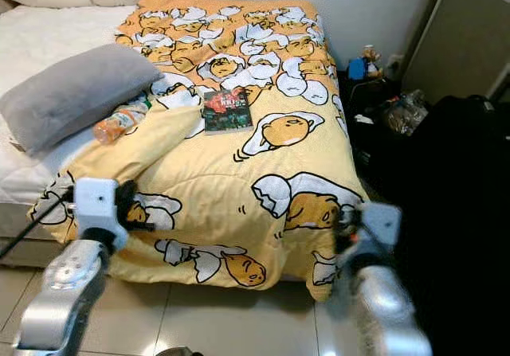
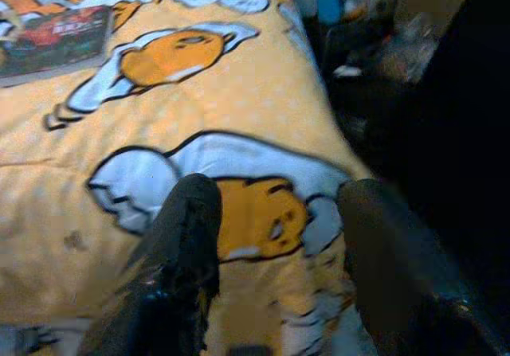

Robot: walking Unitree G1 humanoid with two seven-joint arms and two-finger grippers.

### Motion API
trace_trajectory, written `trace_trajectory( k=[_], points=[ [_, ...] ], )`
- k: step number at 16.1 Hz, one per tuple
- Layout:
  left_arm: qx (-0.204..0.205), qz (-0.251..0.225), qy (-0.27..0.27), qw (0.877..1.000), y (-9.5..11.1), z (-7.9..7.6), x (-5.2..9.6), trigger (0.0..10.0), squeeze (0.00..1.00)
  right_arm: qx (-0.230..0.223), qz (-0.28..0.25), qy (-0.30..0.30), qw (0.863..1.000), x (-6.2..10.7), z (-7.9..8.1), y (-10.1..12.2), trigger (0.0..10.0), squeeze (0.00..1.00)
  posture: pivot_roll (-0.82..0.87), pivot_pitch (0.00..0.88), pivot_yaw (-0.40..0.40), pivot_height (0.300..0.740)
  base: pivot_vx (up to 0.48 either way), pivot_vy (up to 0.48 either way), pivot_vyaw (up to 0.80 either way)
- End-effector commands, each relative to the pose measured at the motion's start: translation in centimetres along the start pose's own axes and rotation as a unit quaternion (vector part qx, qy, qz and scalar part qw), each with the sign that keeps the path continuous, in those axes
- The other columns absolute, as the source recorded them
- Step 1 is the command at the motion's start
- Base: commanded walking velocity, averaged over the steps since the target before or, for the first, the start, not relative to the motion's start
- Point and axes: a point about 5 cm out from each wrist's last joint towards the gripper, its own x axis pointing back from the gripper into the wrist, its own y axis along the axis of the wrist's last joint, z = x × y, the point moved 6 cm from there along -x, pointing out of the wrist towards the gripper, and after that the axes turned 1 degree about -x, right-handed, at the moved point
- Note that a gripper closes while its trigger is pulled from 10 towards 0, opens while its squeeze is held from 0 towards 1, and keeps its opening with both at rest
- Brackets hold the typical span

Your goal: Clean up the room

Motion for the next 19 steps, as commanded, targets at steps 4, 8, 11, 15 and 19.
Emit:
trace_trajectory(
  k=[4, 8, 11, 15, 19],
  points=[
    [-0.011, -0.025, -0.009, 1.0, 1.2, -0.4, -0.2, 10.0, 0.0, -0.021, -0.069, 0.075, 0.995, 0.3, 3.3, 3.0, 10.0, 1.0, -0.06, 0.0, 0.038, 0.74, 0.0, 0.0, 0.0],
    [-0.027, -0.025, 0.012, 0.999, 1.1, 0.7, 0.4, 10.0, 0.0, 0.004, -0.073, 0.039, 0.997, -0.6, 2.8, 2.4, 10.0, 1.0, -0.05, 0.01, 0.019, 0.74, 0.0, 0.0, 0.0],
    [-0.04, -0.045, 0.015, 0.998, 1.8, 0.7, 0.1, 10.0, 0.0, 0.038, -0.092, -0.029, 0.995, -0.7, 1.7, 2.7, 10.0, 1.0, -0.06, 0.0, 0.013, 0.74, 0.0, 0.0, 0.0],
    [-0.015, -0.044, 0.003, 0.999, 2.3, 0.1, -1.0, 10.0, 0.0, -0.043, -0.126, 0.007, 0.991, -0.6, 3.1, 4.8, 10.0, 0.0, -0.07, 0.0, 0.041, 0.74, 0.0, 0.254, 0.0],
    [-0.048, -0.03, 0.021, 0.998, 1.7, 1.8, -0.1, 10.0, 0.0, -0.057, -0.086, 0.005, 0.995, -0.9, 2.9, 2.8, 10.0, 0.0, -0.03, 0.003, 0.034, 0.74, 0.0, 0.18, 0.0]
  ],
)
